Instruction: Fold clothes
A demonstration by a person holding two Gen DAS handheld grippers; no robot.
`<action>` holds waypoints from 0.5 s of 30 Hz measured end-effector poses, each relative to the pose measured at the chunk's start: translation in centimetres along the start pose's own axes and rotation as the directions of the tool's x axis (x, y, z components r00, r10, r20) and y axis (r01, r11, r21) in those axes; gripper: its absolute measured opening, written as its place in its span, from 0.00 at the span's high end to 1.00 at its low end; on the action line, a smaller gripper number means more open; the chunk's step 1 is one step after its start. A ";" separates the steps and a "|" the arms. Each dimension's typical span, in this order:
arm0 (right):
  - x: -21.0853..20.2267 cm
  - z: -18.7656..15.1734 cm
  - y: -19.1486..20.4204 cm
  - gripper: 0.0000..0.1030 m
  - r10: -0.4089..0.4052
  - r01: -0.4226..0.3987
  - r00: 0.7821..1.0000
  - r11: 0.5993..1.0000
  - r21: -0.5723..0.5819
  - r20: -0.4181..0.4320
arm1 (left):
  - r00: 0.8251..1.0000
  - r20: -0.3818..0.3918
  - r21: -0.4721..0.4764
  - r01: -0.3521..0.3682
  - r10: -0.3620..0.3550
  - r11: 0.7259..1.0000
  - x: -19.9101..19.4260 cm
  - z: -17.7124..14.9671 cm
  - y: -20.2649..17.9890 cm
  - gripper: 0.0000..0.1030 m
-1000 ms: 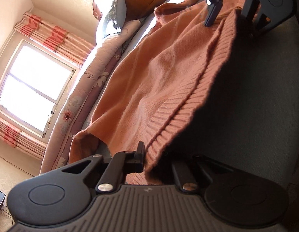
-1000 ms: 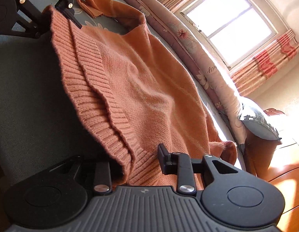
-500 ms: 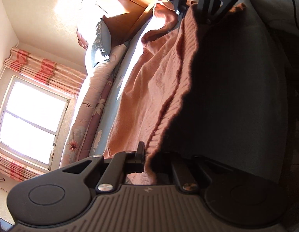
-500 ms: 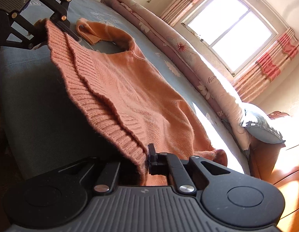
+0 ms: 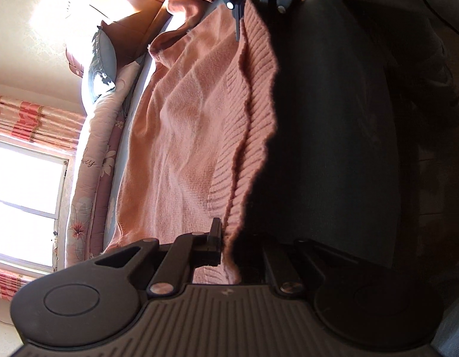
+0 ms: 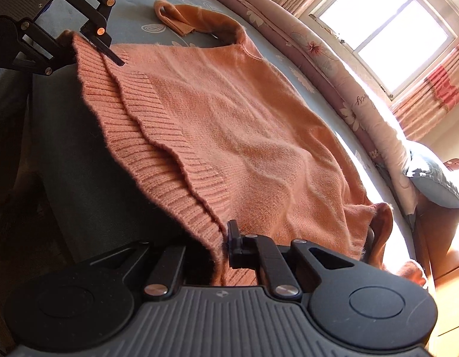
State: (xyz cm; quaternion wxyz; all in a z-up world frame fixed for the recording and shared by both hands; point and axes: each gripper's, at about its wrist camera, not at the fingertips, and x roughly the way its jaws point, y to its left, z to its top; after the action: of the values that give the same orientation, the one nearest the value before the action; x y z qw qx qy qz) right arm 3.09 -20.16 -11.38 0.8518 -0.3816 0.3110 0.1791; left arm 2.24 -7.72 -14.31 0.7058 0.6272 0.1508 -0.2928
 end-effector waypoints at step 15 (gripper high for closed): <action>-5.5 -3.4 -6.5 0.72 0.215 -0.230 0.973 0.894 0.386 0.082 | 0.982 -0.034 -0.519 0.142 -0.187 0.843 -3.1 -4.6 8.7 0.86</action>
State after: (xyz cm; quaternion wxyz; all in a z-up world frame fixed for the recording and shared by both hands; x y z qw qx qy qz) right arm 1.20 -27.31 -5.99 0.8906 -0.1617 0.3660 0.2163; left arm 5.79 -2.15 -6.32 0.8128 0.4127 0.3059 -0.2748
